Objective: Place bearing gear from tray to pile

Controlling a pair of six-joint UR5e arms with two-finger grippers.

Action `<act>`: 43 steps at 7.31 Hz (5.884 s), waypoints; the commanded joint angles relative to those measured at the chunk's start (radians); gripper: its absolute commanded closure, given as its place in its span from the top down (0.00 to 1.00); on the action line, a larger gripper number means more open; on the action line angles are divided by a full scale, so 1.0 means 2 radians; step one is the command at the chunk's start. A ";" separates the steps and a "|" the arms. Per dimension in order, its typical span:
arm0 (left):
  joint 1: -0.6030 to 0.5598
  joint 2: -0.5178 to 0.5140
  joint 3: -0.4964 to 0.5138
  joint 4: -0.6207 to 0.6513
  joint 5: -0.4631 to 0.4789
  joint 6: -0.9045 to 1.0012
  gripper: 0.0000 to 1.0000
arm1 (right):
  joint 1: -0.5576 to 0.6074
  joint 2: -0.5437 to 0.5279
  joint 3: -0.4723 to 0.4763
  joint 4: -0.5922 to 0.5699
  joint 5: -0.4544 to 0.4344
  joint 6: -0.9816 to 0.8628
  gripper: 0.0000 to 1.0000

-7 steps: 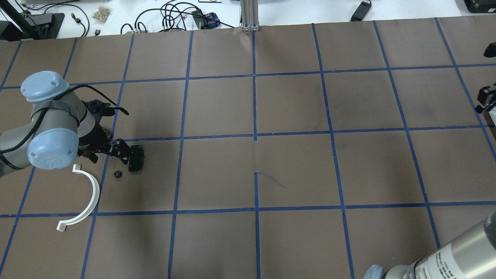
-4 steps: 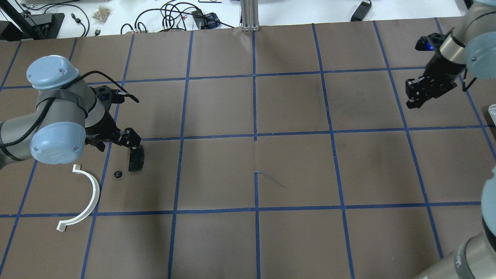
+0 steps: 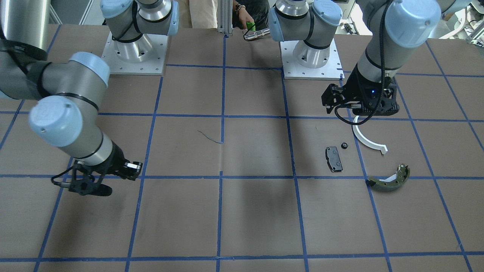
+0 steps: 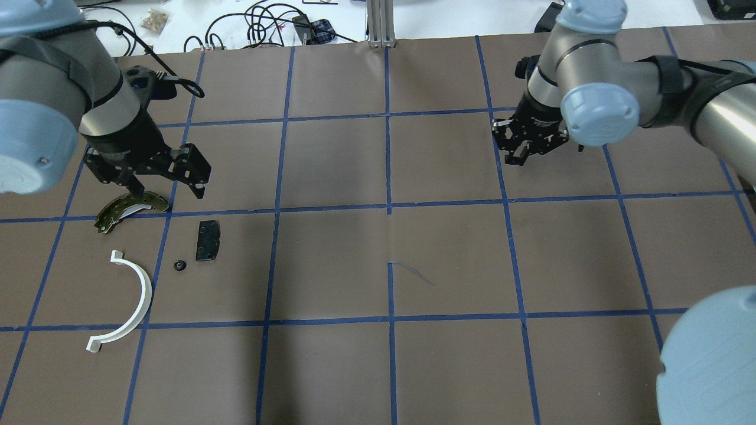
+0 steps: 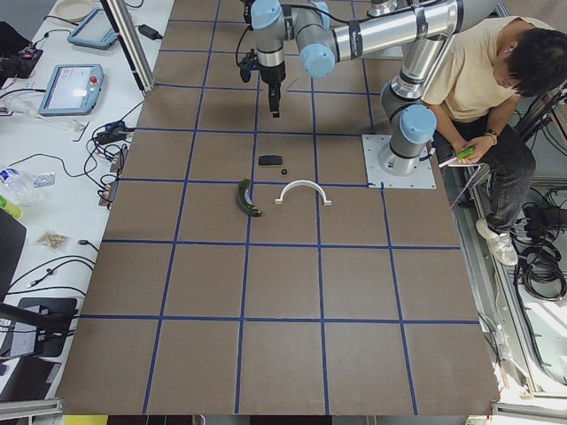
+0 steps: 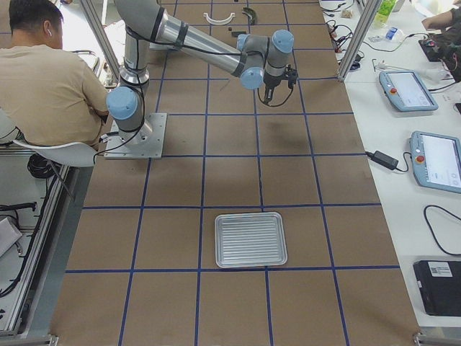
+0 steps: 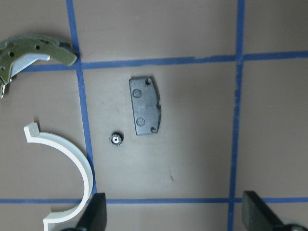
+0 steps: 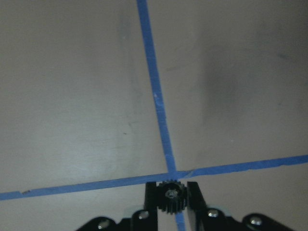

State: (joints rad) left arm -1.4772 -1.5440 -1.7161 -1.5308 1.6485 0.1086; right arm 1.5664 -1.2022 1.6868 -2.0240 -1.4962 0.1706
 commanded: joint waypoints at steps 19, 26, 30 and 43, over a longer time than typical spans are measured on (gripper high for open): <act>-0.199 -0.207 -0.003 0.216 -0.023 -0.138 1.00 | -0.028 -0.158 0.027 0.120 0.002 0.008 1.00; -0.240 -0.281 -0.003 0.300 -0.017 -0.179 0.76 | -0.017 -0.208 0.002 0.173 -0.027 0.009 1.00; -0.239 -0.280 0.001 0.299 -0.017 -0.184 0.00 | -0.005 -0.208 0.006 0.191 -0.030 -0.017 1.00; 0.116 -0.141 -0.147 0.283 0.049 0.164 0.00 | -0.005 -0.208 0.001 0.215 -0.028 -0.007 1.00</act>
State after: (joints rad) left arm -1.2912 -1.8147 -1.9758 -1.0349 1.7517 0.3783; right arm 1.5554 -1.6182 1.6881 -1.5929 -1.5488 0.1564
